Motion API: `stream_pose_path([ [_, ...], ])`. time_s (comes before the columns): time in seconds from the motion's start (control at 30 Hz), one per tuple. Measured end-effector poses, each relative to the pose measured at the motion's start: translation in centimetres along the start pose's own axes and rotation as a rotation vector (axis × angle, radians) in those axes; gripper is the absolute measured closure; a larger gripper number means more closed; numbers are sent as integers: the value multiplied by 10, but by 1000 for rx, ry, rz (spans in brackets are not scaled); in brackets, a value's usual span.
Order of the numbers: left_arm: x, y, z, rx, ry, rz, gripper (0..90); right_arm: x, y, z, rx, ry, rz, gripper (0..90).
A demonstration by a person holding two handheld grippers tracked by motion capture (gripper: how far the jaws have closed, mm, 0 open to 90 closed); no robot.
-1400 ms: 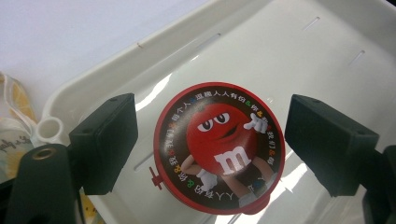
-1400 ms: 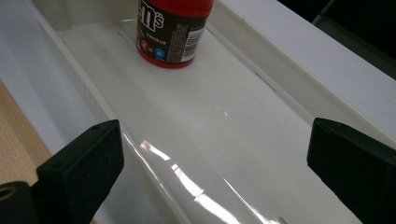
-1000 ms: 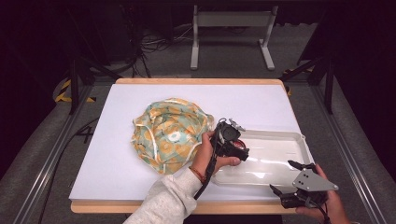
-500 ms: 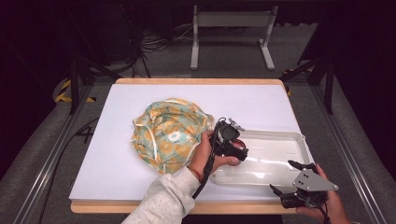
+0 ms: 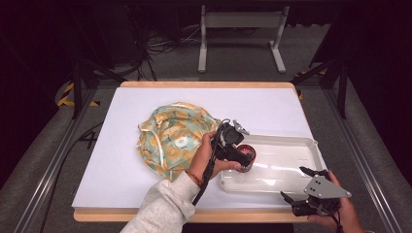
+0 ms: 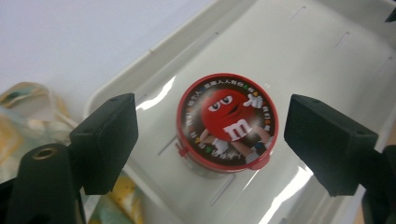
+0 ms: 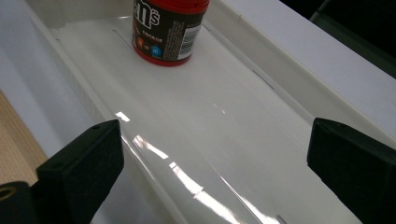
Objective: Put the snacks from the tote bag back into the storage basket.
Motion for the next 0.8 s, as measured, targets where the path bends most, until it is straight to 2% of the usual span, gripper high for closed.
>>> stream_pose_path([
  [0.17, 7, -1, -2, -25, 9, 10, 120, 0, 0, 0, 3, -5, -2, 42],
  [0.27, 11, -1, -4, -60, -2, 6, 114, 0, 1, 0, -6, -3, -7, 41],
  [0.3, 11, -1, -4, -60, -2, 6, 106, 0, 1, 0, -6, -3, -7, 41],
  [0.43, 17, -2, -8, -107, 8, -6, 92, 0, 1, 0, -7, -1, -8, 40],
  [0.57, 21, -5, -11, -125, 12, -3, 91, 0, 1, 0, -5, -1, -8, 40],
  [0.63, 25, -9, -14, -149, 13, 23, 92, 0, 1, 0, -4, 1, -7, 40],
  [0.8, 30, -13, -20, -161, 20, 30, 95, 0, 1, 0, -3, -3, -6, 40],
])
Point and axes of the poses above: each handheld gripper's, and its own axes: x roughly backward along the jaws, z roughly out of its top, y roughly to its right, the point moved 7 cm from there along -x, roughly forward along the jaws, and after that the axes turned 10 degrees about -x, right-handed, at the moved point
